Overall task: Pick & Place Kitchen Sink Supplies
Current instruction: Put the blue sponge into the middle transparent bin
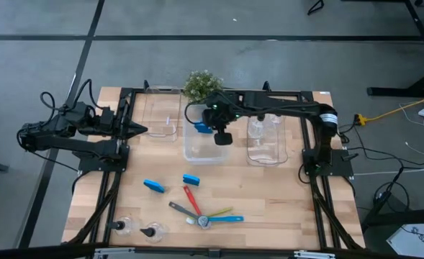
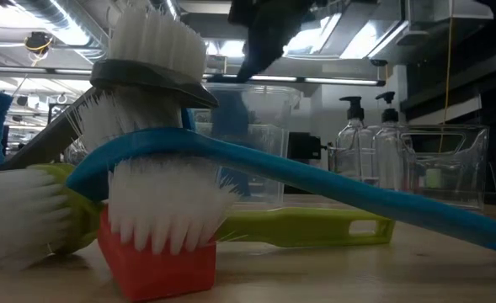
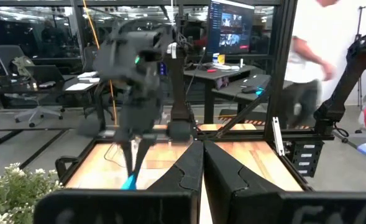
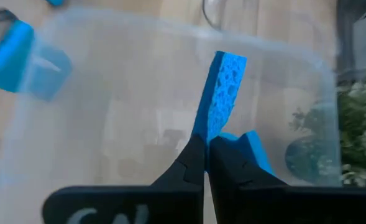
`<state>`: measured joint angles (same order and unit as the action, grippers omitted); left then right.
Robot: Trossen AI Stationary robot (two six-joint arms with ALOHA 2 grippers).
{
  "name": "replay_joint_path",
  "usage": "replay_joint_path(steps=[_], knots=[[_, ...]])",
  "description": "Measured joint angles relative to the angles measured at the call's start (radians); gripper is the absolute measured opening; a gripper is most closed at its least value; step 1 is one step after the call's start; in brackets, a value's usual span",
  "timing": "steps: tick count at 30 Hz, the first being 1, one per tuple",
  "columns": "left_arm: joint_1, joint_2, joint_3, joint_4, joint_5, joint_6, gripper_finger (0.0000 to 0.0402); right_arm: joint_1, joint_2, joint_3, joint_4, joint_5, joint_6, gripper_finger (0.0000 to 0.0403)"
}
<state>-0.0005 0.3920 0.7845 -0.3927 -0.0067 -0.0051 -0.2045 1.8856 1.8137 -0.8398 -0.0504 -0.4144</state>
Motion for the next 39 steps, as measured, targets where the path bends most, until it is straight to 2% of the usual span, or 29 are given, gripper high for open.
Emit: replay_joint_path(steps=[8,19,23,35,39], knots=[[0.000,0.000,0.000,0.000,0.000,0.000,0.0006,-0.043,0.096,0.000,0.093,-0.076,-0.023,0.0006],[0.000,0.000,0.000,0.000,0.000,0.000,0.0006,-0.046,0.124,0.000,0.135,-0.063,0.091,0.0006],[0.000,0.000,0.000,0.000,0.000,0.000,0.0006,-0.041,0.124,0.000,0.130,0.002,0.068,0.0006],[0.000,0.000,0.000,0.000,0.000,0.000,0.0006,-0.040,0.135,0.000,0.123,-0.006,0.079,0.0006],[0.000,0.000,0.000,0.000,0.000,0.000,0.0006,-0.041,0.137,0.000,0.095,-0.036,0.025,0.0006]])
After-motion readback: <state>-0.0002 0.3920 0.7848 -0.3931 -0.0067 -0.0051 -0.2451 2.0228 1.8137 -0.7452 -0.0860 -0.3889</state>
